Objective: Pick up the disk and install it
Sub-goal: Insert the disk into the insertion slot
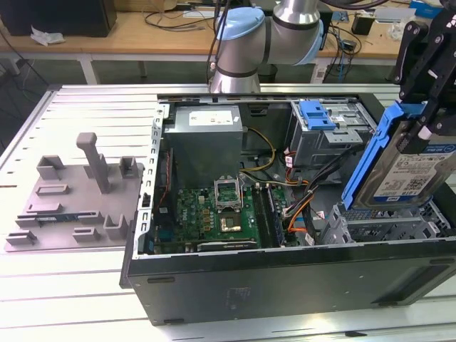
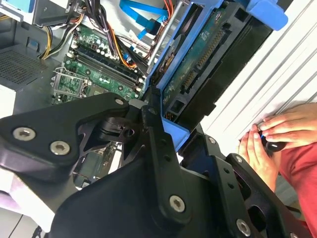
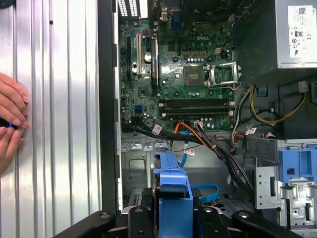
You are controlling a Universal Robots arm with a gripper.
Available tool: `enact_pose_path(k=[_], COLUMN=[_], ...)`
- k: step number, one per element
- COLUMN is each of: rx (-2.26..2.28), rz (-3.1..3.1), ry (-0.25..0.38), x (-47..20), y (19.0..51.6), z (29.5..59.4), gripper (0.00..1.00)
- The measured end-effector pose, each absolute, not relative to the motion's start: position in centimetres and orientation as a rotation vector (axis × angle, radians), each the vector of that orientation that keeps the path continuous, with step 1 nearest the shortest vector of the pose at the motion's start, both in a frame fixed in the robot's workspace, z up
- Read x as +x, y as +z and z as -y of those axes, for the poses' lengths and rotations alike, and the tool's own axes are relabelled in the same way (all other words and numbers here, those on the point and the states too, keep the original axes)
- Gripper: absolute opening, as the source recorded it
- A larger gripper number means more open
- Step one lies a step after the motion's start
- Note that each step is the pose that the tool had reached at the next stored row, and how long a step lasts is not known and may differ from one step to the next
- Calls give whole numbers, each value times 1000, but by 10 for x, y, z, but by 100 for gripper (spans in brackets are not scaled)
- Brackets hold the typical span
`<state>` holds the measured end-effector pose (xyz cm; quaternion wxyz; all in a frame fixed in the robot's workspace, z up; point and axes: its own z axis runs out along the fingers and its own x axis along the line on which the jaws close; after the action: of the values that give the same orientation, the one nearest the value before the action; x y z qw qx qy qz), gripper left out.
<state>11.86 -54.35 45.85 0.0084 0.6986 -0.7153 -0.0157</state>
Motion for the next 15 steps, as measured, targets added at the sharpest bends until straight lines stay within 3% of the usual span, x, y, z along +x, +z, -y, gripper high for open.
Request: enact_pose_path(k=[15], rx=[2192], rz=[2221], ry=[-50], x=[119], y=[454], z=[544], gripper=[37])
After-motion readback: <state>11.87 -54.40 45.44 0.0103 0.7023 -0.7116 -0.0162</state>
